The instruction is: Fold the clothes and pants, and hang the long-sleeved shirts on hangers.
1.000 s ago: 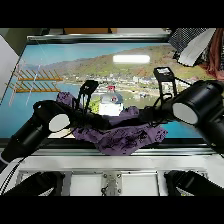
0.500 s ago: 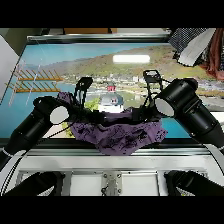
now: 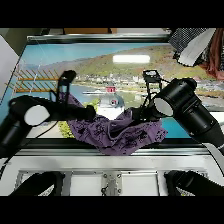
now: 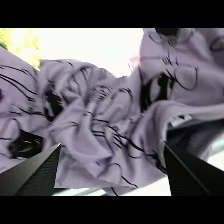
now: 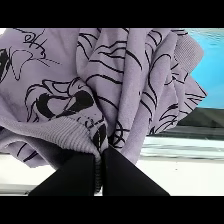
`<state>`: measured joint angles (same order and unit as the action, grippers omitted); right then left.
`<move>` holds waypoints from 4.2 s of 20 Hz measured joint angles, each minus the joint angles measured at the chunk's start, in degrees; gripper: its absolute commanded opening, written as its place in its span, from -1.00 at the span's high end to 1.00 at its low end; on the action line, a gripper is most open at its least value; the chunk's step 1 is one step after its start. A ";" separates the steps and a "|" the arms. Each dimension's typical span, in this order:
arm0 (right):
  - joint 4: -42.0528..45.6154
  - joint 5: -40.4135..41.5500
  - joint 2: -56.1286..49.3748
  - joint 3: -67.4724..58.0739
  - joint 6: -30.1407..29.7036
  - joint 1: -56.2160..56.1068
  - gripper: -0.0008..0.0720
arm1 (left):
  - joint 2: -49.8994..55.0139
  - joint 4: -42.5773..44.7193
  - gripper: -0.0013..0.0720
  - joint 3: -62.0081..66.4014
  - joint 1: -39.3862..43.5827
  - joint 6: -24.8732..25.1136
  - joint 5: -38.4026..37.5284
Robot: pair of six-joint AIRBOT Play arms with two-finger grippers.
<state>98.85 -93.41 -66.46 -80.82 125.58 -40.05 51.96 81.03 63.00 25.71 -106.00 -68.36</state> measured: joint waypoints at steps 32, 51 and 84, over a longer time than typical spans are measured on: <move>-0.02 0.02 0.00 0.00 0.02 -0.02 0.90 | 59.49 23.98 -0.86 33.88 -47.15 27.02 17.59; -0.04 0.02 -0.02 0.00 0.02 -0.04 0.90 | 61.83 24.09 0.92 34.18 -48.59 25.20 14.91; -0.04 0.02 0.00 0.00 0.02 -0.04 0.90 | 27.63 -12.48 0.92 32.37 -31.12 77.24 -32.92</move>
<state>98.80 -93.38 -66.46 -80.82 125.60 -40.10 79.59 68.55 95.37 -5.41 -28.75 -101.27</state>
